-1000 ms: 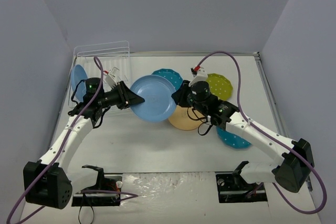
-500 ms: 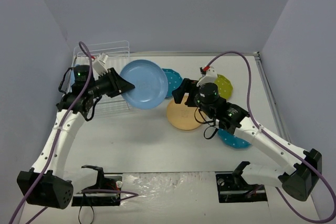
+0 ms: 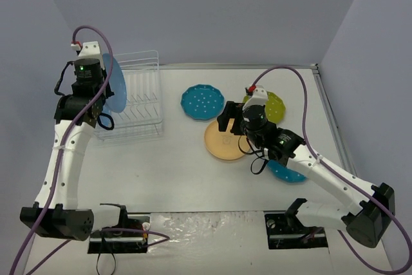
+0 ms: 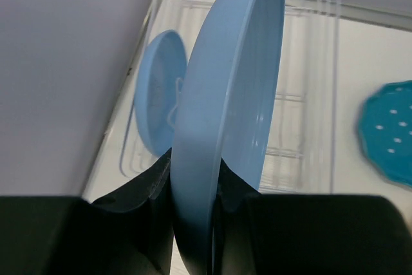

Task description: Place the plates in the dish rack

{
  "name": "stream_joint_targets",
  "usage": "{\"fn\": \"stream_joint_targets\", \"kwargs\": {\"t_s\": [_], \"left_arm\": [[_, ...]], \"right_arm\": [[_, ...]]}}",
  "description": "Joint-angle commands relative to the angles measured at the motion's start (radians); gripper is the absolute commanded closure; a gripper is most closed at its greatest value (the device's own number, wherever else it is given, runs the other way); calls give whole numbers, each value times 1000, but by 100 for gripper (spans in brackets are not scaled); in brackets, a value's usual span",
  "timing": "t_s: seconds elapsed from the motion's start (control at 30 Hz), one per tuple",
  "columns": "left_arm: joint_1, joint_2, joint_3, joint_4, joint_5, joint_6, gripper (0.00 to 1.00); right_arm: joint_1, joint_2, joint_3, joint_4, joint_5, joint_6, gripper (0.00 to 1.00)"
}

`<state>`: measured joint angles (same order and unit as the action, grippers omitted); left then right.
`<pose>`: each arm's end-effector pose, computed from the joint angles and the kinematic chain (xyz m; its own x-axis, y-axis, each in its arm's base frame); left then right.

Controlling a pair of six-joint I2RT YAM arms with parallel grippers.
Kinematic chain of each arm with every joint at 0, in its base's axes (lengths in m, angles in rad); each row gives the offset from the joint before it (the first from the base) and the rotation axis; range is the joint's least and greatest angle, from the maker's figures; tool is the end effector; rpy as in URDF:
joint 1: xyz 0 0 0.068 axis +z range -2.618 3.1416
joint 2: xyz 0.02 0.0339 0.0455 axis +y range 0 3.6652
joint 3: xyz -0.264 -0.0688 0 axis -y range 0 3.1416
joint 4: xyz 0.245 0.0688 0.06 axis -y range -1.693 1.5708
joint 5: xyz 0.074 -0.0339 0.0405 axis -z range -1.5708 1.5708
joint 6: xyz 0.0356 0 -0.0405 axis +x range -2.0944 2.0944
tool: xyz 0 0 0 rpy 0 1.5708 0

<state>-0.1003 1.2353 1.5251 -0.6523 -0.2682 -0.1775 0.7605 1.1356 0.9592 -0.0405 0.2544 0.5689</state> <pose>0.2517 -0.0158 0.4519 -0.3208 -0.1388 -0.9369 -0.2099 0.9750 -0.0726 0.1991 0.1771 0.3456 -0.3948 0.3440 -0.8519 -0.3280 0.8134 0.4805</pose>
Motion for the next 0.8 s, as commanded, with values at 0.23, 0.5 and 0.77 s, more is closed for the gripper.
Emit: {"fn": "stream_joint_targets", "kwargs": {"t_s": [0.23, 0.5, 0.77], "left_arm": [[34, 91, -114, 306, -332, 142, 100], [34, 159, -129, 440, -391, 219, 100], [34, 214, -158, 494, -407, 232, 100]], "right_arm": [[-1, 46, 23, 63, 19, -24, 22], [0, 24, -8, 80, 16, -24, 22], [-2, 9, -26, 87, 12, -19, 22]]}}
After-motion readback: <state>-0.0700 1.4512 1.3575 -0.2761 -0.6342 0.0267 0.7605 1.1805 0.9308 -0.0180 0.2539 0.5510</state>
